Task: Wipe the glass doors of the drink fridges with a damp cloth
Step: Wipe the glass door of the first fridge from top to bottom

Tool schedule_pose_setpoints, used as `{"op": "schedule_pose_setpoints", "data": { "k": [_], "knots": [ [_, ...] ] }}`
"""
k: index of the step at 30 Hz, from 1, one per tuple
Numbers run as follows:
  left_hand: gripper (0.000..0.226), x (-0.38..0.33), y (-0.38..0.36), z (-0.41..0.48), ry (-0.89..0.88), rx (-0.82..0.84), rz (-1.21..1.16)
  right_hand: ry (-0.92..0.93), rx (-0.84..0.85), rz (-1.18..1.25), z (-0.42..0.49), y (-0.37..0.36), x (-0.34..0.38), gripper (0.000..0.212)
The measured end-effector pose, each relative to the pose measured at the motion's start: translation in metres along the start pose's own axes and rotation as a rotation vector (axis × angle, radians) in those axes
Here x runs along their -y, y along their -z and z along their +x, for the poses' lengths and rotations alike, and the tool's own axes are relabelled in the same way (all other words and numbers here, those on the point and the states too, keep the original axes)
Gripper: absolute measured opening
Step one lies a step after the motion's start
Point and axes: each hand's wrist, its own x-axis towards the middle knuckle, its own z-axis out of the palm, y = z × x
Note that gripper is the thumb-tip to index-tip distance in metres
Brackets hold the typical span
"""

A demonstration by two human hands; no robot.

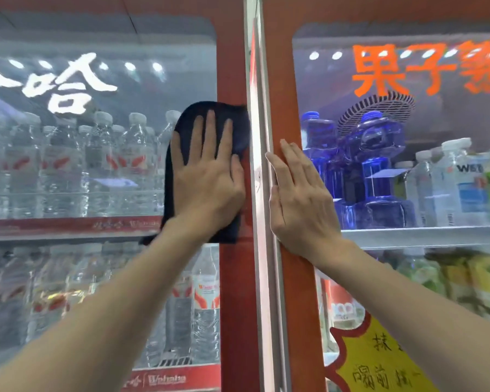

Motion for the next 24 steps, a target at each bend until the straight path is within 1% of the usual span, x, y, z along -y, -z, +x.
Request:
{"op": "schedule_pose_setpoints", "data": {
  "k": [2, 5, 8, 11, 12, 15, 17, 19, 21, 22, 23, 24],
  "knots": [
    [0.064, -0.02, -0.006, -0.028, 0.059, -0.052, -0.024, -0.009, -0.001, 0.011, -0.001, 0.0, 0.0, 0.054],
    [0.065, -0.035, -0.011, -0.056, 0.118, -0.059, -0.069, -0.024, 0.014, 0.042, 0.0, 0.002, 0.002, 0.054],
    [0.065, -0.035, -0.004, -0.056, 0.131, -0.004, -0.09, -0.033, 0.033, 0.079, 0.0, 0.004, 0.002, 0.051],
    [0.064, -0.025, 0.016, -0.052, 0.074, 0.073, -0.131, -0.118, 0.029, 0.21, 0.004, 0.011, 0.004, 0.044],
    [0.064, -0.018, 0.024, -0.05, 0.04, 0.107, -0.137, -0.155, -0.013, 0.257, 0.006, 0.014, 0.007, 0.04],
    [0.066, 0.01, 0.051, -0.037, -0.073, 0.18, -0.153, -0.183, -0.249, 0.37, 0.009, 0.022, 0.035, 0.03],
    [0.076, 0.024, 0.064, -0.027, -0.113, 0.22, -0.188, -0.216, -0.306, 0.497, 0.014, 0.02, 0.067, 0.029],
    [0.082, 0.032, 0.07, -0.021, -0.131, 0.245, -0.255, -0.312, -0.314, 0.621, 0.024, 0.012, 0.099, 0.03],
    [0.08, 0.044, 0.072, -0.021, -0.108, 0.211, -0.444, -0.398, -0.31, 0.665, 0.03, -0.002, 0.117, 0.032],
    [0.075, 0.054, 0.071, -0.023, -0.083, 0.161, -0.554, -0.394, -0.287, 0.626, 0.03, -0.01, 0.122, 0.033],
    [0.068, 0.065, 0.07, -0.029, -0.054, 0.091, -0.62, -0.357, -0.232, 0.536, 0.028, -0.018, 0.125, 0.036],
    [0.061, 0.078, 0.067, -0.038, -0.021, 0.009, -0.621, -0.289, -0.159, 0.403, 0.024, -0.025, 0.126, 0.04]
  ]
}}
